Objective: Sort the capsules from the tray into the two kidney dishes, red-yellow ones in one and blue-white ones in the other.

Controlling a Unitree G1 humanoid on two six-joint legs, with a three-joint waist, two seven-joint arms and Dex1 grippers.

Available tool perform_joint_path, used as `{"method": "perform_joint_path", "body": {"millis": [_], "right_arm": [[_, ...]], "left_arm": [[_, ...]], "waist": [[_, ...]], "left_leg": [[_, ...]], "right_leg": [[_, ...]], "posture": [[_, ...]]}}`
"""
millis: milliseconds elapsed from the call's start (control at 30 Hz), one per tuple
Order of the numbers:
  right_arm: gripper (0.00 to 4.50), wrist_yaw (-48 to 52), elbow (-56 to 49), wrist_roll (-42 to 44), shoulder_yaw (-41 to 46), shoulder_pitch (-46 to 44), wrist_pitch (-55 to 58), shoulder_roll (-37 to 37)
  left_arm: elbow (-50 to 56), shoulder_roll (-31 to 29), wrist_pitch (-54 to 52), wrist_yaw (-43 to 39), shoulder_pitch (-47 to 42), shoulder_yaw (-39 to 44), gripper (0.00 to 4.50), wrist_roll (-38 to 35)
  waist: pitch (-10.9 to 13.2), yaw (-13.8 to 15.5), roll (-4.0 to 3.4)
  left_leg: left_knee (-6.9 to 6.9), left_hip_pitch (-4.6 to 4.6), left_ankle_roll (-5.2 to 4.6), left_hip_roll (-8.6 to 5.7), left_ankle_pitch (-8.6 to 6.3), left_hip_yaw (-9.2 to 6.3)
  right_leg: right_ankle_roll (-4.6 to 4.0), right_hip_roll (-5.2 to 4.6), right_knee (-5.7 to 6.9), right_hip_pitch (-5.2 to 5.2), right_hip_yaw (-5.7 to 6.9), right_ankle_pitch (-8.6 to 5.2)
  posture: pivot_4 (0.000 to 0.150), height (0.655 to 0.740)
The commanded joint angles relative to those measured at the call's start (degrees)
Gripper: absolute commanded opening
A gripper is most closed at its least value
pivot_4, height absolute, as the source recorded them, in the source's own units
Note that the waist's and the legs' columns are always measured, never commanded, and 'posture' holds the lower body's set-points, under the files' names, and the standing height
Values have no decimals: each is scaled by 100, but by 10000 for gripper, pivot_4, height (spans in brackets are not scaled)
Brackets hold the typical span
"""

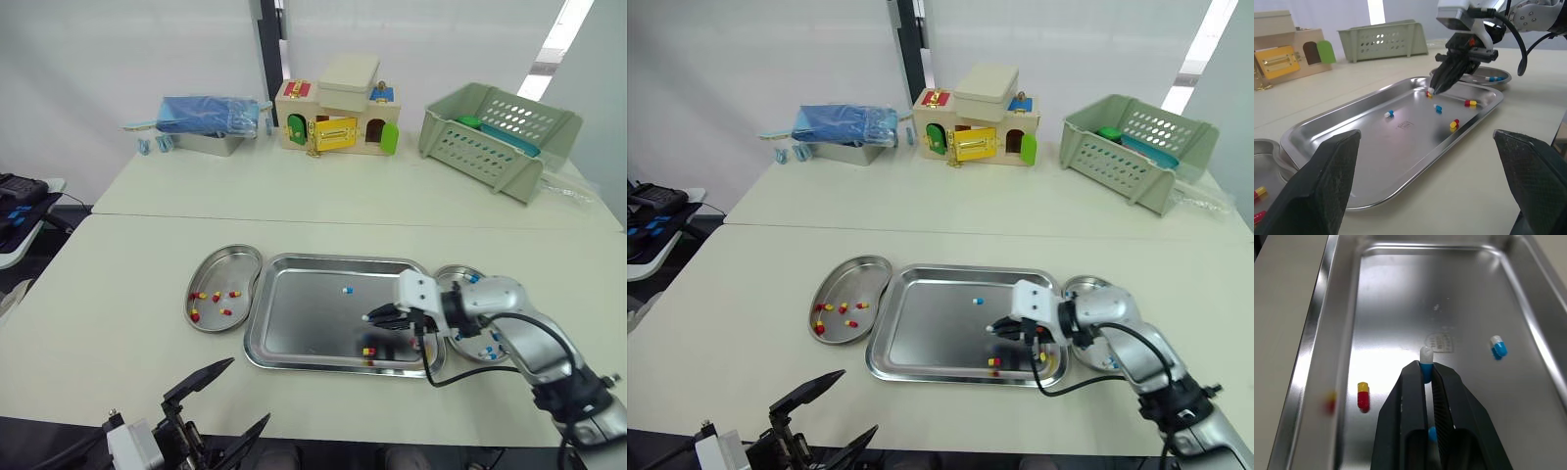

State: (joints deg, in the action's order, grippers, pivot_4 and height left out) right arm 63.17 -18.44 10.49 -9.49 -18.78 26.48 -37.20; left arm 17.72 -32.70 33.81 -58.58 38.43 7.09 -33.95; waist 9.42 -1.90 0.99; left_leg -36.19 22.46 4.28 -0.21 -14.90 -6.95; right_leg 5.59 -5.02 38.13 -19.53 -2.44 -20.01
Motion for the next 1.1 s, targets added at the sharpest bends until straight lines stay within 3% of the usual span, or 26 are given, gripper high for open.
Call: {"method": "perform_joint_path", "body": {"millis": [33,400,700,1100], "right_arm": [[130,-343,-798,594,944,411,525,-187],[130,-907,-1191,880,3154,2652,755,-745],[130,-1077,-1063,845,2986,3040,712,-838],[33019,-986,-849,954,3039,3141,510,-1036]], "left_arm": [[-102,-284,-272,-500,-226,74,45000,-321],[-549,-497,-804,-1597,-1050,184,45000,-673],[-694,-299,-833,-1927,-1158,280,45000,-649],[-474,-68,-882,-1795,-975,367,45000,-546]], "waist": [[0,11,-1],[-4,-16,-5],[-4,-8,-6],[-4,5,-6]], "left_leg": [[0,0,0,1,0,-2],[1,-15,-1,3,0,1],[7,-50,-1,6,-1,13],[7,-49,-1,6,-1,15]], "right_leg": [[-1,2,-1,0,2,0],[-1,2,-5,20,3,-1],[-3,3,-6,45,-9,-2],[-3,2,-9,46,-9,-2]], "posture": [[1500,7400],[1500,7400],[1500,7400],[1500,7400]]}}
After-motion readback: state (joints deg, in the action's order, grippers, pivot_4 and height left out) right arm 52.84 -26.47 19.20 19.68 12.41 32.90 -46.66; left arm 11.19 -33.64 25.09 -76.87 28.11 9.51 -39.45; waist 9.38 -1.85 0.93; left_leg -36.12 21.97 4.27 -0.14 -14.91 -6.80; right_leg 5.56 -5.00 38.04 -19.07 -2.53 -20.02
